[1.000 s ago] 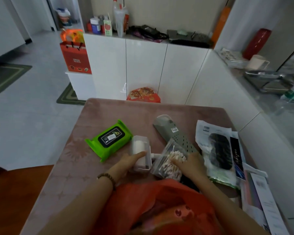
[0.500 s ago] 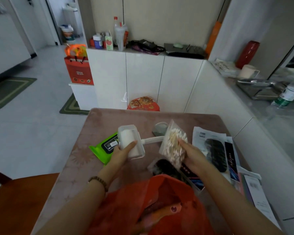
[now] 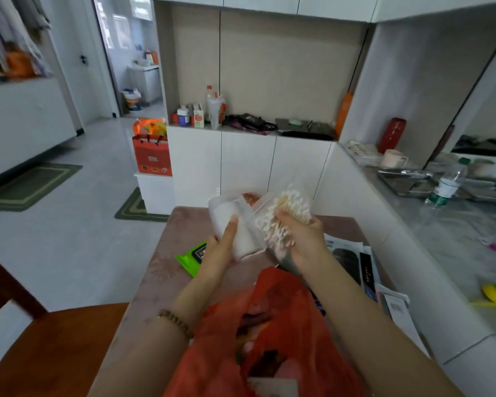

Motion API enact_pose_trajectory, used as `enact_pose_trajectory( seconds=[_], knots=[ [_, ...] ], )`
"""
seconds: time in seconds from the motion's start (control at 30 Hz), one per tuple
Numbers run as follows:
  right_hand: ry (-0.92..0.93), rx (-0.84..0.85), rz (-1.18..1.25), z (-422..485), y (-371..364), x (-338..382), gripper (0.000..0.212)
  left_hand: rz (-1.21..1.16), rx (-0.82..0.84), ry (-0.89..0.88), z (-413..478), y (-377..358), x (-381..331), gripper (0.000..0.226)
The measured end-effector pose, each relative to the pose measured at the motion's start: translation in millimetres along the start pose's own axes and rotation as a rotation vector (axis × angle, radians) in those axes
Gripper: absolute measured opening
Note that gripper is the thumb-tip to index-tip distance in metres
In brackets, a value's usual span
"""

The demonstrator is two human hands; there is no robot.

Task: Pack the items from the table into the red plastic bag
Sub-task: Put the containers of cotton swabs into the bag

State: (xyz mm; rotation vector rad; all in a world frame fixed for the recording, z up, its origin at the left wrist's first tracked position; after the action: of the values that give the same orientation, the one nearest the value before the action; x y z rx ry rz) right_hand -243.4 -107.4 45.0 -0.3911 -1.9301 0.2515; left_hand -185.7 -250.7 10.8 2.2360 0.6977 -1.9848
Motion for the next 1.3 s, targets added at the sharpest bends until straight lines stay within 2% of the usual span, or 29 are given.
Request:
enact_pose_trajectory(
  seconds=[0.03,0.1,0.17,0.23,0.3,0.33,0.4,0.47,0.53,0.6,0.67,0.8,0.87,0.93,1.0,1.03,1.1,1.23,1.3],
  knots=[
    [-0.014,-0.013,-0.009,-12,2,-2,0.105,-0.021,0.004,-0.006,-13,-1,-5,0.099],
    [-0.107,0.096,0.081,-37,3,-6,0.076,-0.043,0.016,-0.011,-37,0,-11,0.092],
    [-0.217,0.276,0.104,-67,7,-10,0.046,-0.008,0.044,0.005,-57,6,-13,0.112],
    [-0.29,0.388,0.117,-85,16,-19,0.043,0.055,0.073,0.015,-77,18,-8,0.112],
    [-0.336,0.422,0.11,-102,23,-30,0.047,0.147,0.16,-0.019,-101,26,-7,0.093],
    [-0.345,0.442,0.106,-109,26,-34,0.042,0.217,0.207,-0.052,-117,27,-11,0.078],
    [-0.353,0.47,0.099,-121,32,-44,0.029,0.283,0.227,-0.148,-139,31,-15,0.046],
    [-0.352,0.477,0.113,-130,40,-49,0.031,0.37,0.244,-0.251,-160,43,-17,0.025],
    [-0.34,0.451,0.139,-137,50,-53,0.034,0.486,0.326,-0.28,-177,57,-9,0.037],
    [-0.323,0.399,0.156,-145,61,-54,0.027,0.625,0.406,-0.25,-189,71,12,0.049],
    [-0.317,0.38,0.157,-150,74,-57,0.021,0.815,0.408,-0.265,-198,82,36,0.062],
    [-0.3,0.332,0.162,-160,93,-62,0.021,1.308,0.456,-0.454,-217,81,69,0.103],
    [-0.306,0.33,0.144,-166,96,-65,0.021,1.494,0.4,-0.553,-216,78,81,0.098],
    [-0.312,0.334,0.135,-173,99,-68,0.026,1.546,0.36,-0.629,-215,76,83,0.068],
    [-0.307,0.337,0.141,-179,101,-69,0.017,1.429,0.286,-0.758,-214,77,78,0.035],
    [-0.306,0.333,0.144,-181,103,-69,0.016,1.291,0.215,-0.773,-214,79,70,0.024],
    [-0.316,0.319,0.129,-186,105,-68,0.018,0.978,0.13,-0.617,-210,93,48,0.013],
    [-0.368,0.349,0.083,-193,105,-68,0.02,0.449,-0.026,-0.344,-190,131,6,0.02],
    [-0.422,0.346,0.012,-197,96,-77,0.022,0.293,-0.049,-0.238,-183,141,-6,0.025]
  ],
)
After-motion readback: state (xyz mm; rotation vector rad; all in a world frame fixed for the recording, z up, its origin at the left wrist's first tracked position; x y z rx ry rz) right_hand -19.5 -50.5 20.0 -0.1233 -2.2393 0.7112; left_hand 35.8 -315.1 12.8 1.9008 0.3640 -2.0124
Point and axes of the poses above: each hand's wrist, its own z-axis towards the middle knuckle, its own y-axis out of the back of the hand, x = y × z, the point moved 1 cm from there along z, towards the middle knuckle, and after that the axes turned 8 degrees about -y, right-handed, at the moved point
